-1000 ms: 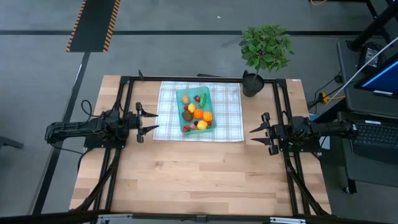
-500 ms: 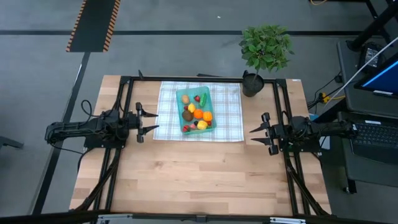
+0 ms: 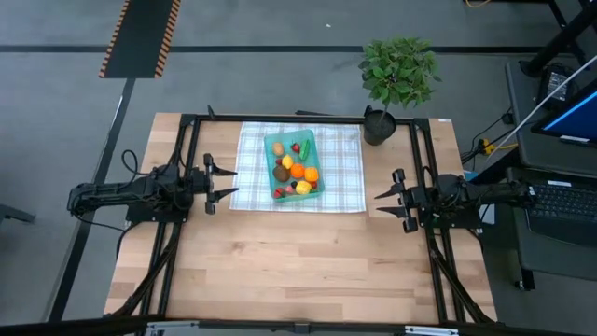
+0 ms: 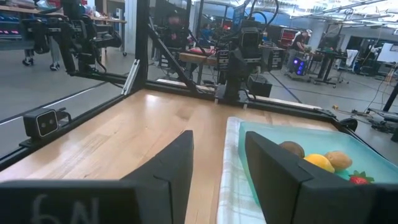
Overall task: Pick and placing Produce into tupperware
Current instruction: Return to Home Position
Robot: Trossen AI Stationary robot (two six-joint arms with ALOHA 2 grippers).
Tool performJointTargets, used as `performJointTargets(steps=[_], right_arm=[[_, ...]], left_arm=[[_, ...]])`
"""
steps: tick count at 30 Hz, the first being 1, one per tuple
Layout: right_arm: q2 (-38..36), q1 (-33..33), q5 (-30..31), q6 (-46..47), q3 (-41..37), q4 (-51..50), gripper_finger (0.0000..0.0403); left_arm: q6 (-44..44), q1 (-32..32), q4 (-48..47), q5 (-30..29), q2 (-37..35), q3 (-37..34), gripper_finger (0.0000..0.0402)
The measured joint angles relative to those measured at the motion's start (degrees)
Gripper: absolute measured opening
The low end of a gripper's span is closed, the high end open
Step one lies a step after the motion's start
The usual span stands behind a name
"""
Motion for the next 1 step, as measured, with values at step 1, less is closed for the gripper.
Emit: performJointTargets(steps=[1], right_arm=[[0.0,0.0,0.0,0.0,0.0,0.0,0.0149]], left_arm=[[0.0,0.0,0.0,0.0,0.0,0.0,0.022]])
